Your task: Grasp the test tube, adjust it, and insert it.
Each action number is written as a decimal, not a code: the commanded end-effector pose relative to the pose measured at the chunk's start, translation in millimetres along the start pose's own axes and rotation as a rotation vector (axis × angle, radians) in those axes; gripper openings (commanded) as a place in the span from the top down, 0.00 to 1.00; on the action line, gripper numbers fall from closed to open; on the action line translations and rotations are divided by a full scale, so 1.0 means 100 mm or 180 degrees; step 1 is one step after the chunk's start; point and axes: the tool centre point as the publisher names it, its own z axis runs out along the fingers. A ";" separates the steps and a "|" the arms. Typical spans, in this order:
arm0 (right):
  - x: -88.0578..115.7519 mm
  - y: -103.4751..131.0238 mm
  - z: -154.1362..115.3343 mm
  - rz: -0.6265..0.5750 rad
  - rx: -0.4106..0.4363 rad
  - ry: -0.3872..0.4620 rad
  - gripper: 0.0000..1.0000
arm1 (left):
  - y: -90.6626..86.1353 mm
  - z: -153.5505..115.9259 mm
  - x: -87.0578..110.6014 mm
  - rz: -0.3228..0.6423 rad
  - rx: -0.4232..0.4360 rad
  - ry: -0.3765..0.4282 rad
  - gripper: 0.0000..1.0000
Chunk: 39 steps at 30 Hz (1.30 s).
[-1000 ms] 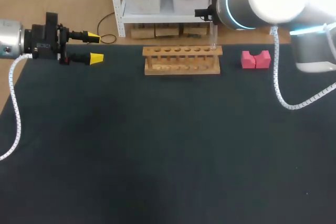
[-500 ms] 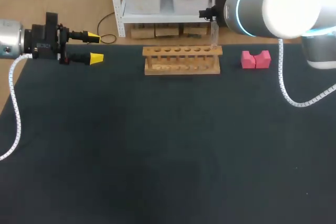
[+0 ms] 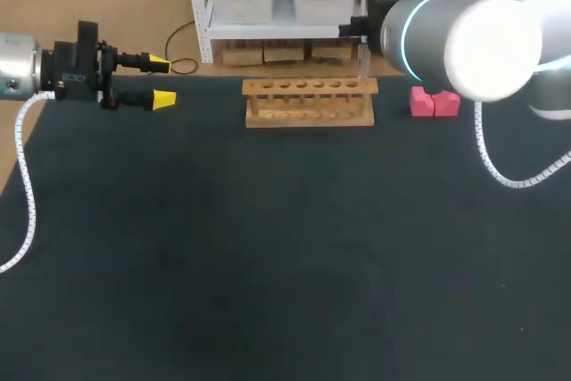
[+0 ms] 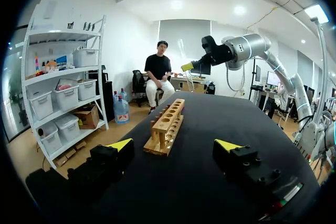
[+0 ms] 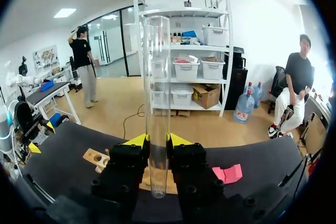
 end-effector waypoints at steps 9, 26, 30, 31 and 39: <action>-0.03 0.12 0.08 0.0146 0.0100 -0.1094 1.00 | 0.00 0.00 0.01 0.0010 -0.0003 -0.0012 0.00; 0.00 0.22 0.21 0.0152 -0.0031 -0.1140 1.00 | 0.00 0.00 0.01 0.0010 -0.0003 -0.0012 0.00; 0.01 0.24 0.24 0.0136 -0.0071 -0.1101 1.00 | 0.00 0.00 0.01 0.0010 -0.0003 -0.0012 0.00; 0.00 0.24 0.25 0.0131 -0.0076 -0.1099 1.00 | 0.00 0.00 0.01 0.0010 -0.0003 -0.0012 0.00; 0.06 0.24 0.30 0.0079 -0.0105 -0.1030 1.00 | 0.00 0.00 0.01 0.0010 -0.0003 -0.0012 0.00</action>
